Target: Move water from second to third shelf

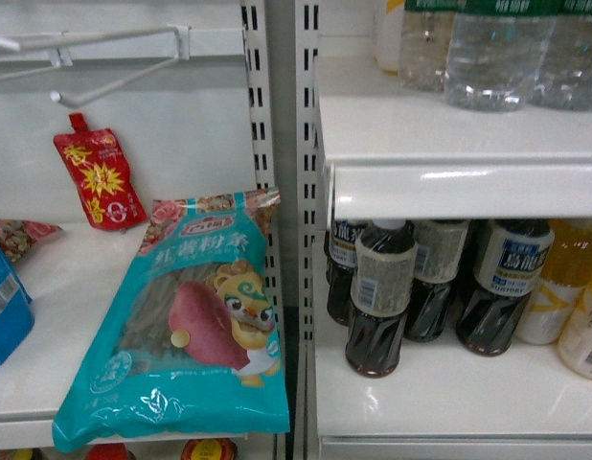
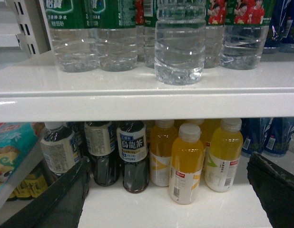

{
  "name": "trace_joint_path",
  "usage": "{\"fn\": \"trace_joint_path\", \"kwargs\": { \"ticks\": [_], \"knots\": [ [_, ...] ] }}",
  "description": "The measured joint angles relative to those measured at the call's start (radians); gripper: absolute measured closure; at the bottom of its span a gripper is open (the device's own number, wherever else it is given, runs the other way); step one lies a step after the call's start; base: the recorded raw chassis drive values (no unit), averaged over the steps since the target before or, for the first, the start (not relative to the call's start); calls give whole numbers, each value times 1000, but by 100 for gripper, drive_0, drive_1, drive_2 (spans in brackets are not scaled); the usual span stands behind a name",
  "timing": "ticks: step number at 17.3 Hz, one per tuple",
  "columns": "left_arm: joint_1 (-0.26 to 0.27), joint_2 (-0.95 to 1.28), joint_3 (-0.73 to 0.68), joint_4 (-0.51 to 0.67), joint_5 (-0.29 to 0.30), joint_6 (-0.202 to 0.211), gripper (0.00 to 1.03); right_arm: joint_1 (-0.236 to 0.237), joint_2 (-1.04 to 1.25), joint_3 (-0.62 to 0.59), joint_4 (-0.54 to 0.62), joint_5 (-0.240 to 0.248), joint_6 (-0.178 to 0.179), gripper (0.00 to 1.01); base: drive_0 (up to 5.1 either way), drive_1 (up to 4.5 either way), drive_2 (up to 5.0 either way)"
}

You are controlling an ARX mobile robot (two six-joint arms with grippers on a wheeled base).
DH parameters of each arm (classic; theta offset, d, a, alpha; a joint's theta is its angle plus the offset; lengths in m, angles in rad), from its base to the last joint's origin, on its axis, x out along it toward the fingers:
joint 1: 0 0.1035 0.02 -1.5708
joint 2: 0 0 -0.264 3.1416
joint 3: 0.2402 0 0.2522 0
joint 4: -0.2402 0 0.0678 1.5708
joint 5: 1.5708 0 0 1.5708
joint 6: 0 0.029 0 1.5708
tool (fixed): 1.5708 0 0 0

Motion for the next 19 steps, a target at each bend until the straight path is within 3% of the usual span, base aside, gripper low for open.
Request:
{"fn": "trace_joint_path", "kwargs": {
  "ticks": [19],
  "knots": [
    [0, 0, 0, -2, 0, 0, 5, 0, 0, 0, -2, -1, -3, 3, 0, 0, 0]
  ]
}}
